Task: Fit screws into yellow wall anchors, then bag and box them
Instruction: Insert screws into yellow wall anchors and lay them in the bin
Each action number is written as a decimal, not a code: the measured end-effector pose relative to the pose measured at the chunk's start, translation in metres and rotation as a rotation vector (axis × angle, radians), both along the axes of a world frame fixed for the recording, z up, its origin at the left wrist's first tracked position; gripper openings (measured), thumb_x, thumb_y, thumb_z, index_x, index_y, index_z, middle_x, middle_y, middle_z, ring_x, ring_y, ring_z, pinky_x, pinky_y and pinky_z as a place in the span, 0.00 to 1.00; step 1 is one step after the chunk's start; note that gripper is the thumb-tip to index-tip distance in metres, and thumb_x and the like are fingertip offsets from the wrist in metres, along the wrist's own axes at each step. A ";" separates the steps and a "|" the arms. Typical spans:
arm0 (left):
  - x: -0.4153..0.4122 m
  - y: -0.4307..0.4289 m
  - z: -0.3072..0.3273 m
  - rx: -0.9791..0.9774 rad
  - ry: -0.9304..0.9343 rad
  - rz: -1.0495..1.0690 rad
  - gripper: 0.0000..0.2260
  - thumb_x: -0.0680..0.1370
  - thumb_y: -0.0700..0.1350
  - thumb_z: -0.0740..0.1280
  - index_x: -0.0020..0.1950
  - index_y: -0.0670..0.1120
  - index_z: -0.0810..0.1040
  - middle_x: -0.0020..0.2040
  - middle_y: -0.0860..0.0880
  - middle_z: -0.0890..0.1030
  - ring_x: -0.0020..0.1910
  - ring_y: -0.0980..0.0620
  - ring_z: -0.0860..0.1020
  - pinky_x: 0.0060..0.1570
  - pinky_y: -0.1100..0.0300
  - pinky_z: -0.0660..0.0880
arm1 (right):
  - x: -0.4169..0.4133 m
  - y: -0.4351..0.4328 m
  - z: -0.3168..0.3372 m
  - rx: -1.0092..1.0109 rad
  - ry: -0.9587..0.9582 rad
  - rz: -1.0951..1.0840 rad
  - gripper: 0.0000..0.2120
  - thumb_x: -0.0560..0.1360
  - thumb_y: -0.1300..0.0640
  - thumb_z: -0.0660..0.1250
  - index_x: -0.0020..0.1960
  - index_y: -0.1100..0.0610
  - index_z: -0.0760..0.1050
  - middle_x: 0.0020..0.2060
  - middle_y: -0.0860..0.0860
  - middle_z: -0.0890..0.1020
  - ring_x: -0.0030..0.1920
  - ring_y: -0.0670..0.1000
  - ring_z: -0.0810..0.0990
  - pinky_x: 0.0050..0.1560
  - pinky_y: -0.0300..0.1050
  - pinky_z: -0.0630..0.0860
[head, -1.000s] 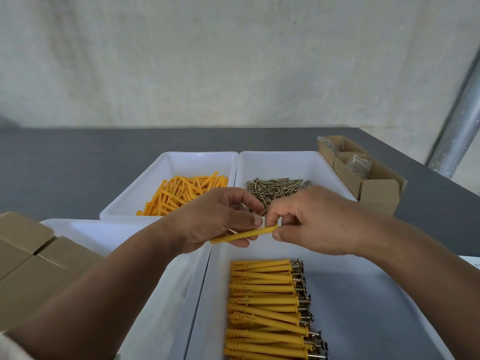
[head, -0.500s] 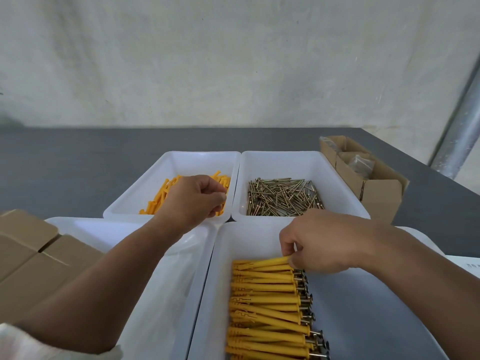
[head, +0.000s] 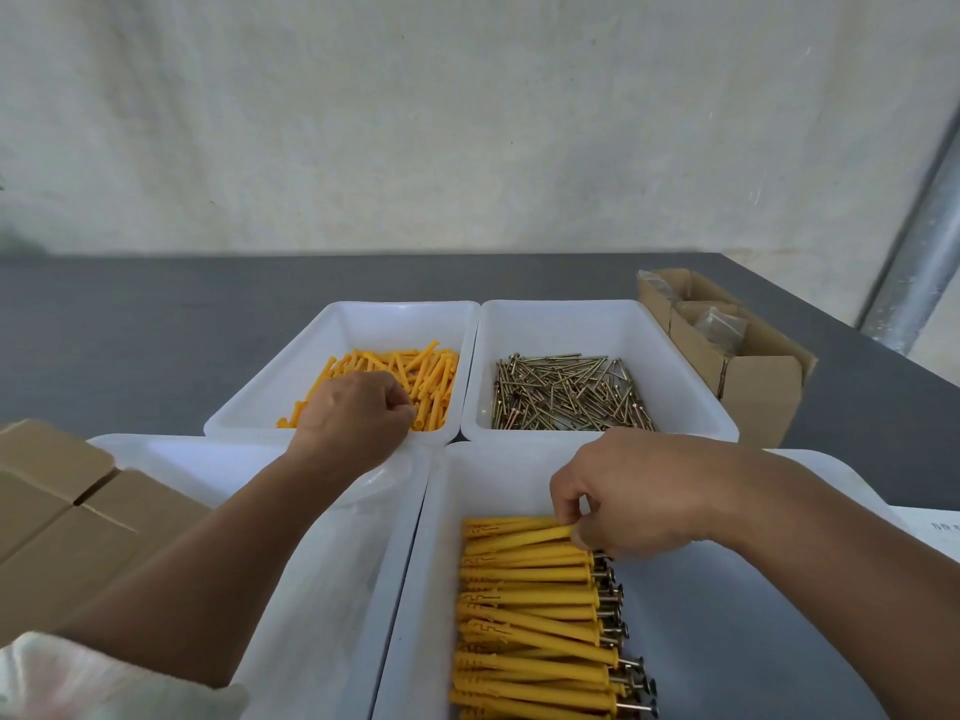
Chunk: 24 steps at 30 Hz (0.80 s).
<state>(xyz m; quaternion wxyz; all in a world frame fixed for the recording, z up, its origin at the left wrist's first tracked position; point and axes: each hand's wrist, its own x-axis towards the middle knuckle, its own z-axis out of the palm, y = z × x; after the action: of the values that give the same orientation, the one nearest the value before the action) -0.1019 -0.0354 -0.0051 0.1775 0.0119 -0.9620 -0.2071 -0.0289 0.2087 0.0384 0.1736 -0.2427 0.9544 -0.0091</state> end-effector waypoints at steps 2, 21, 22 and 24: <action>-0.003 -0.001 -0.002 -0.068 -0.030 -0.004 0.08 0.77 0.49 0.66 0.42 0.49 0.81 0.36 0.54 0.79 0.36 0.56 0.74 0.31 0.62 0.67 | 0.001 -0.001 -0.003 -0.004 0.028 0.014 0.09 0.77 0.49 0.68 0.56 0.48 0.80 0.34 0.41 0.74 0.33 0.40 0.72 0.30 0.33 0.64; -0.017 -0.006 -0.003 -0.393 -0.442 -0.066 0.32 0.78 0.69 0.43 0.57 0.51 0.79 0.63 0.49 0.78 0.56 0.48 0.72 0.48 0.54 0.62 | -0.004 -0.001 -0.006 -0.010 0.200 0.025 0.12 0.75 0.42 0.68 0.54 0.46 0.80 0.36 0.41 0.72 0.36 0.40 0.70 0.33 0.37 0.64; -0.017 -0.006 -0.003 -0.391 -0.450 -0.066 0.32 0.78 0.69 0.43 0.56 0.51 0.79 0.64 0.48 0.77 0.56 0.48 0.72 0.48 0.54 0.62 | -0.006 0.000 -0.004 -0.094 0.230 0.007 0.11 0.75 0.41 0.67 0.50 0.47 0.80 0.35 0.41 0.75 0.36 0.40 0.72 0.34 0.37 0.66; -0.018 -0.006 -0.003 -0.384 -0.462 -0.063 0.32 0.78 0.69 0.44 0.59 0.52 0.79 0.67 0.48 0.76 0.62 0.47 0.72 0.50 0.53 0.63 | -0.013 0.002 0.000 -0.278 0.350 -0.061 0.12 0.75 0.42 0.66 0.41 0.49 0.79 0.31 0.40 0.76 0.35 0.39 0.74 0.34 0.38 0.67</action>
<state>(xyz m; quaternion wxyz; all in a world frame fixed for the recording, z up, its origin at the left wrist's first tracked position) -0.1203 -0.0416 -0.0080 -0.0535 -0.0047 -0.9984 -0.0188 -0.0417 0.2105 0.0388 -0.0301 -0.2332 0.9664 -0.1037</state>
